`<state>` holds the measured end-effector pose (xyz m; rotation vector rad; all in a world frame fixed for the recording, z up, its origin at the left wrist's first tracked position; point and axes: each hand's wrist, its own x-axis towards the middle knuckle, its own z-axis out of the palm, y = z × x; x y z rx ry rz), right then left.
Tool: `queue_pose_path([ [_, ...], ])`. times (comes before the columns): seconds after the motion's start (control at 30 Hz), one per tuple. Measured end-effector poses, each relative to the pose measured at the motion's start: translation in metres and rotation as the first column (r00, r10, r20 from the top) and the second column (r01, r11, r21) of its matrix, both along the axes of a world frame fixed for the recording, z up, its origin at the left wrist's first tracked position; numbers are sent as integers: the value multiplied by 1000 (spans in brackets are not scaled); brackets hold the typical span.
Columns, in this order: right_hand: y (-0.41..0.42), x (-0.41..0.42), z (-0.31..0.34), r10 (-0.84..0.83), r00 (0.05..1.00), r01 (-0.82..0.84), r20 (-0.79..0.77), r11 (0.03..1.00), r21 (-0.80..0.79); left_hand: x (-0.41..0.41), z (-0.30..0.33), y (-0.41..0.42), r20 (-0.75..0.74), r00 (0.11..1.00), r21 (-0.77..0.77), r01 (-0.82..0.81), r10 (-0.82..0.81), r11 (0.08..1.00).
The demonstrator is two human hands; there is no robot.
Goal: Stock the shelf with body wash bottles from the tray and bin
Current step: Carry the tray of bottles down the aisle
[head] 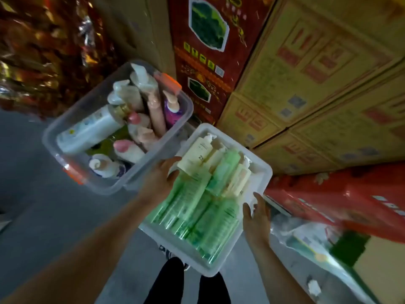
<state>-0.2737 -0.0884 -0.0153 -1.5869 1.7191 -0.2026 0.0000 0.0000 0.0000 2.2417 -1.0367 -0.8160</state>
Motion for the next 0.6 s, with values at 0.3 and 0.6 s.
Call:
queue_pose_path([
  [0.3,-2,-12,-67,-118,993,118,-19,993,27,17,-88,-26,98,994,166,37,-54,985],
  [0.6,-10,-22,-74,-103,994,101,20,992,77,18,-104,-29,71,995,243,47,-66,969],
])
